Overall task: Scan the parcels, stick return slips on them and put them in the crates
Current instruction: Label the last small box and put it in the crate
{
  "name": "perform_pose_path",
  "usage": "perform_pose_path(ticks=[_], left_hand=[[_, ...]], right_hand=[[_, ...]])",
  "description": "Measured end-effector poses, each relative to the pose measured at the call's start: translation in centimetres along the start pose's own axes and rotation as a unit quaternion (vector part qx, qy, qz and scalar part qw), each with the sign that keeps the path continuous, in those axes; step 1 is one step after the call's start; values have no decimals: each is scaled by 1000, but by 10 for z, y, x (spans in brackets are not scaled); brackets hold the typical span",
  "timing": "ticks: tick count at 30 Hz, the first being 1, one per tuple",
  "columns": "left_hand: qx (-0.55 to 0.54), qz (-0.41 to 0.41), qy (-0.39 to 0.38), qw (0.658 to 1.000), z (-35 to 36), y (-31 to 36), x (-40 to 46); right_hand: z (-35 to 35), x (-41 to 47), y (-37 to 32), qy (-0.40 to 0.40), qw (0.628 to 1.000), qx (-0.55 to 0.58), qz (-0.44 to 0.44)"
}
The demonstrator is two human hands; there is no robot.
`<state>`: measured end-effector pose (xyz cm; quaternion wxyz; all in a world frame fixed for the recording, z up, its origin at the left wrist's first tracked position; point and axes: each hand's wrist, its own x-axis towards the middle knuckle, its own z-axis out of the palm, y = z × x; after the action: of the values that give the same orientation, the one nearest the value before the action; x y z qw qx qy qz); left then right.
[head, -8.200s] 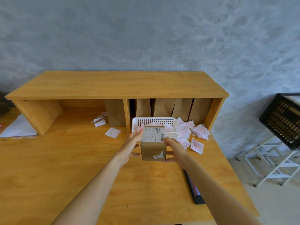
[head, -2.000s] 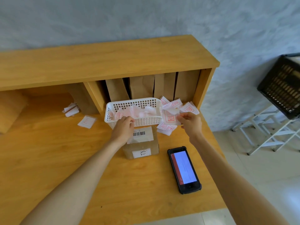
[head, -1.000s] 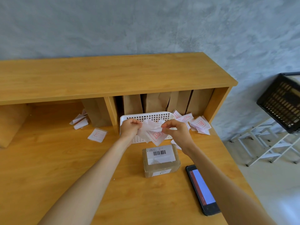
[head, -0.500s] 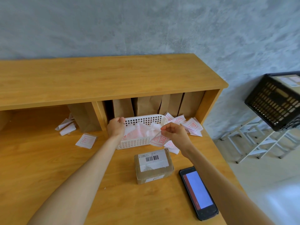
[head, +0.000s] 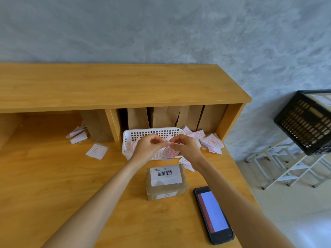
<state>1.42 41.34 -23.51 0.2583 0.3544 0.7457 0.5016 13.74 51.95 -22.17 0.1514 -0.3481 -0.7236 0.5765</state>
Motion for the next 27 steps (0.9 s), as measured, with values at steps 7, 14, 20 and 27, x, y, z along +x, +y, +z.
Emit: perform_pose_path(ticks=[7,14,20,27], left_hand=[[4,-20,31,999,10,-5,-30],[-51,-33,105,993,14,-11,-55],[-126,-85,161,975,16,-16,-74],[-59,-93,162,981,19,-22,-90]], right_hand=[[2,-13,3,-26,1000,9,-9],[4,-29,12,-43,999,16,-7],[0,-44,23,-32,998,-15,51],[-3,-61,31,-24,997,-43,53]])
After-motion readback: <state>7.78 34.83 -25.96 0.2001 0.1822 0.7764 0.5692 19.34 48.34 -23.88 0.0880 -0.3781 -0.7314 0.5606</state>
